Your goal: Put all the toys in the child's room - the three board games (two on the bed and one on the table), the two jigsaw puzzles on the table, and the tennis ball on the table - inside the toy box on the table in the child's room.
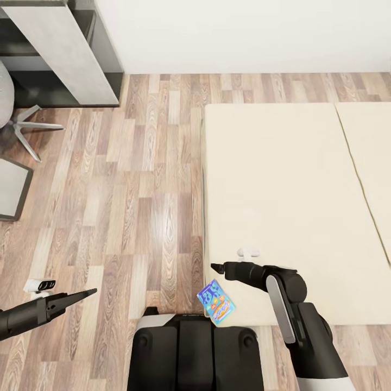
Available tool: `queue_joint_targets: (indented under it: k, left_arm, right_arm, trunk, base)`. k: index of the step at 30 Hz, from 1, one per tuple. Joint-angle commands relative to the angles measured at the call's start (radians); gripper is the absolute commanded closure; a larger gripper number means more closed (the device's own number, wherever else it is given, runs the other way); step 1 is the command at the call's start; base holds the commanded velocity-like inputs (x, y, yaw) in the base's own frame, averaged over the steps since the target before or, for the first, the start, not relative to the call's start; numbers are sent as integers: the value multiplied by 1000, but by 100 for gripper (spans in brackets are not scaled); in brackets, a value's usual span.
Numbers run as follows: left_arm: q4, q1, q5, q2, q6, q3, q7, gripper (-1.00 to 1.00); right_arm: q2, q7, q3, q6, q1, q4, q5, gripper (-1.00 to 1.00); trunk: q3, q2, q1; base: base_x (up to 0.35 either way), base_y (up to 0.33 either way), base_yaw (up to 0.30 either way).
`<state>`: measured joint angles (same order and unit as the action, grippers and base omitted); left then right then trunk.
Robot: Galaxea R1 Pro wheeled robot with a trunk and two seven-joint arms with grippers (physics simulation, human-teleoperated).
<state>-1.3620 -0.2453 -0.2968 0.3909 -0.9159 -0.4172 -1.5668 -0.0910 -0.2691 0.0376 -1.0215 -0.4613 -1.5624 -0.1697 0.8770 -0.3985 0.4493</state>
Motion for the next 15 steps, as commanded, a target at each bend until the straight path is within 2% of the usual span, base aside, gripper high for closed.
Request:
queue_joint_targets:
  k: [1, 15]
  left_arm:
    - [0, 0, 1, 0, -11, 0, -4, -100]
    - [0, 0, 1, 0, -10, 0, -4, -100]
  right_arm:
    - [0, 0, -1, -5, 0, -1, -2, -100]
    - [-1, 2, 3, -3, 0, 1, -2, -100]
  trunk:
    - [-1, -1, 1]
    - [-24, -1, 1]
  base:
    - [0, 0, 0]
    - [0, 0, 0]
